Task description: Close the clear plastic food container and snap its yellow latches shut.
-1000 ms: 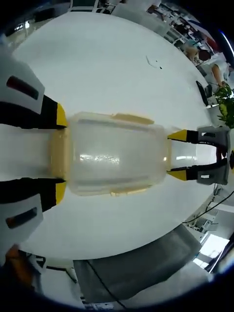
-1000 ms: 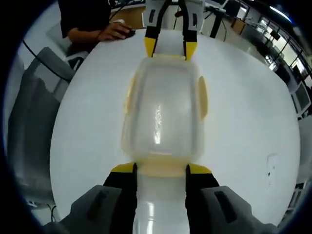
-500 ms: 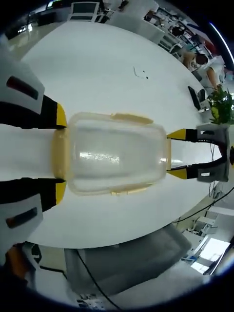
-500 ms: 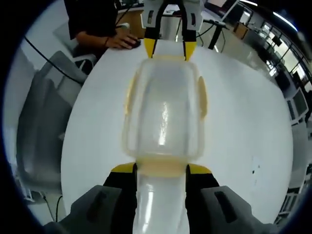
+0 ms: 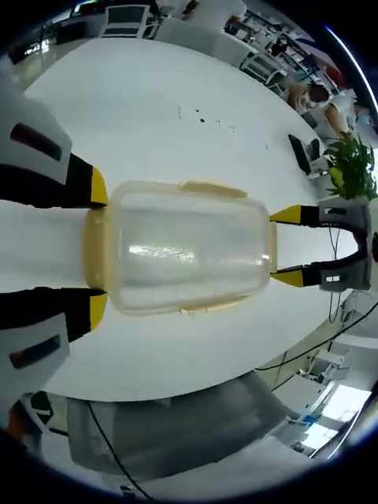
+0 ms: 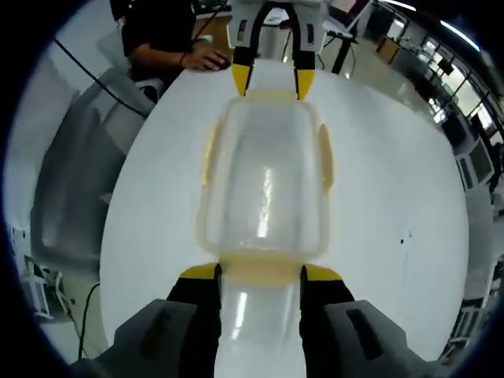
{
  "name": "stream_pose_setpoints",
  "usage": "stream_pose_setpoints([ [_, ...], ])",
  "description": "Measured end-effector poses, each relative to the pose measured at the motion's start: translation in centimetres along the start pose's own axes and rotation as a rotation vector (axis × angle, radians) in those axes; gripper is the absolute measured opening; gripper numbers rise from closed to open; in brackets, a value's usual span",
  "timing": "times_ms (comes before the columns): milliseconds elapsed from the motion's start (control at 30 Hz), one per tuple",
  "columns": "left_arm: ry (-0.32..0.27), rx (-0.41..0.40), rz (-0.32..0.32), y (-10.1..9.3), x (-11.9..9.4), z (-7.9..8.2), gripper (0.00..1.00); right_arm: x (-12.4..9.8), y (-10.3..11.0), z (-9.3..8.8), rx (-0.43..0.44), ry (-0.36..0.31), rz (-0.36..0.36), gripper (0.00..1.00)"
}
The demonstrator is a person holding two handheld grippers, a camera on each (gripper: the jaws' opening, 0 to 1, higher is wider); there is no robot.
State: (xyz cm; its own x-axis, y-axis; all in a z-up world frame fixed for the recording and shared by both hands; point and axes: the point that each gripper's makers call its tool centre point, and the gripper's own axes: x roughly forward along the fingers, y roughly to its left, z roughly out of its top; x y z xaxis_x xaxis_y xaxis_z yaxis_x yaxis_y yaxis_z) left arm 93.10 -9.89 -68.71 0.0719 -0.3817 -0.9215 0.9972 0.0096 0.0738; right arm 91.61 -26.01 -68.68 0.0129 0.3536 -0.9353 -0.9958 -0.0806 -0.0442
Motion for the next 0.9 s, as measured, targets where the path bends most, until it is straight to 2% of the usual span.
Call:
stream_pose_setpoints([
  [267, -0.013, 0.024, -0.016, 0.2, 2.1, 4.2, 0.33, -1.3, 0.1, -4.3, 0.019, 0.027, -0.002, 0.35],
  [500, -0.024, 0.039, -0.032, 0.3, 4.2, 7.0, 0.33, -2.4, 0.6, -7.7, 0.031, 0.036, 0.006, 0.35],
  [900, -0.035, 0.048, -0.057, 0.1, 6.3, 9.4, 0.33, -2.4, 0.8, -10.7, 0.049, 0.042, 0.021, 0.35],
])
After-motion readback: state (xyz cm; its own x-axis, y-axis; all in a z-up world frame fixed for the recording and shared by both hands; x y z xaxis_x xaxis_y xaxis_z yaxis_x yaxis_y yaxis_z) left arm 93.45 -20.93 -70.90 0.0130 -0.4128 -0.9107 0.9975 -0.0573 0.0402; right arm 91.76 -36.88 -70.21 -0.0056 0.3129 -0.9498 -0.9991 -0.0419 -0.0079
